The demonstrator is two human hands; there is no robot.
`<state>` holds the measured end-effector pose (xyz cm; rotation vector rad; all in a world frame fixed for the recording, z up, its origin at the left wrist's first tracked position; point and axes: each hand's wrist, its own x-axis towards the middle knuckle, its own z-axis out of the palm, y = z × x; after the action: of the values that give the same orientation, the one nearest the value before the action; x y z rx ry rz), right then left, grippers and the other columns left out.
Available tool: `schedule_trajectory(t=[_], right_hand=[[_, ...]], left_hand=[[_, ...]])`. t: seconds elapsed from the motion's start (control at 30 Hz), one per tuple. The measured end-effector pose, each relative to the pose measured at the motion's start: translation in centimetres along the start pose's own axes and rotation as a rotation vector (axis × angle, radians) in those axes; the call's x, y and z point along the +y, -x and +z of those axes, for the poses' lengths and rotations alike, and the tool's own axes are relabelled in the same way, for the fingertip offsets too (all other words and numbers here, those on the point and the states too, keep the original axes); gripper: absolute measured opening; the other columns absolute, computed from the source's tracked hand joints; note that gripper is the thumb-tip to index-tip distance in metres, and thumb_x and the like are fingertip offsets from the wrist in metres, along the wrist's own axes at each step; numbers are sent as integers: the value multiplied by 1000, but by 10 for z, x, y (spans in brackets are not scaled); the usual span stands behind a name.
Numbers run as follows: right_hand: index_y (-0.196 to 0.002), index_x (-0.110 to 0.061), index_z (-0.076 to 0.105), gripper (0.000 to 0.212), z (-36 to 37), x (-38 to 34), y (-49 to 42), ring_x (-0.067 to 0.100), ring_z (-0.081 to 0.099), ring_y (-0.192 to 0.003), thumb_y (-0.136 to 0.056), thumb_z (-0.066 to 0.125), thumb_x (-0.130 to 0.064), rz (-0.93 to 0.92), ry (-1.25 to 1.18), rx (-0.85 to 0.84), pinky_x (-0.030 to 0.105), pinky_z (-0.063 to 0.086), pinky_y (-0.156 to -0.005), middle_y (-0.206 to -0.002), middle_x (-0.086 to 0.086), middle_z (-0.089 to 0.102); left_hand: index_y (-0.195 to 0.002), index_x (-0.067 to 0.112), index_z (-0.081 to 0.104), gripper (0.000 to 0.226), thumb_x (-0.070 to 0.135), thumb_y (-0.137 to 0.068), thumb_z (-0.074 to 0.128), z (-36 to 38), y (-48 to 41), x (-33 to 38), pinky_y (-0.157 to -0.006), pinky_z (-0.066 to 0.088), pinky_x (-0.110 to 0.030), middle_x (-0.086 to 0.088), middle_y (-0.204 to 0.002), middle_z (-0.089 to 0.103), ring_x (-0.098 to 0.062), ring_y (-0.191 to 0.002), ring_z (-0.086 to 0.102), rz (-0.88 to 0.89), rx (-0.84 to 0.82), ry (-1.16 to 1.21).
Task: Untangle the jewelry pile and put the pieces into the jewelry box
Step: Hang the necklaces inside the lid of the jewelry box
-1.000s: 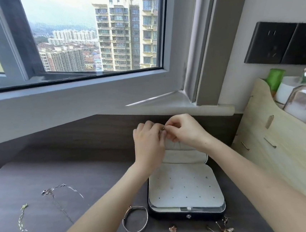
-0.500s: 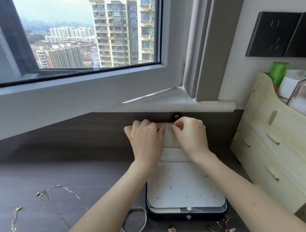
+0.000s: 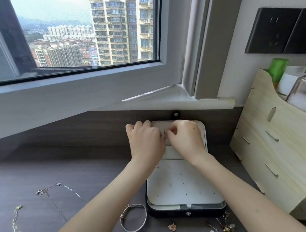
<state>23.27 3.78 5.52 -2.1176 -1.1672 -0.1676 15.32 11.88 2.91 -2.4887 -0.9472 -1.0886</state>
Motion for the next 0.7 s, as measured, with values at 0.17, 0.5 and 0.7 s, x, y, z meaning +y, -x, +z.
schedule_trajectory(t=[0.17,0.5,0.7], right_hand=[[-109,-14,69,27,-22,-1,2,14,65,-100,-88,54,-8,-51,-155,-23,23,45,-90,-100,0,73],[-122,-19,55,50,-23,22,14,17,49,-95,-78,46,4,-265,175,-188,29,38,-73,-97,-7,63],[-116,-14,62,55,-27,30,33,26,55,-77,-67,50,8,-378,281,-105,33,46,-66,-85,5,59]], left_hand=[[-45,16,53,17,23,-60,56,3,20,-5,-62,21,-33,-2,-57,45,-23,-54,41,29,-28,75],[-66,12,47,12,19,-66,57,10,33,-8,-65,29,-35,-8,-79,45,-26,-76,40,57,-39,377],[-68,11,45,13,24,-71,42,-1,33,-10,-64,33,-35,-8,-81,44,-20,-77,29,148,31,384]])
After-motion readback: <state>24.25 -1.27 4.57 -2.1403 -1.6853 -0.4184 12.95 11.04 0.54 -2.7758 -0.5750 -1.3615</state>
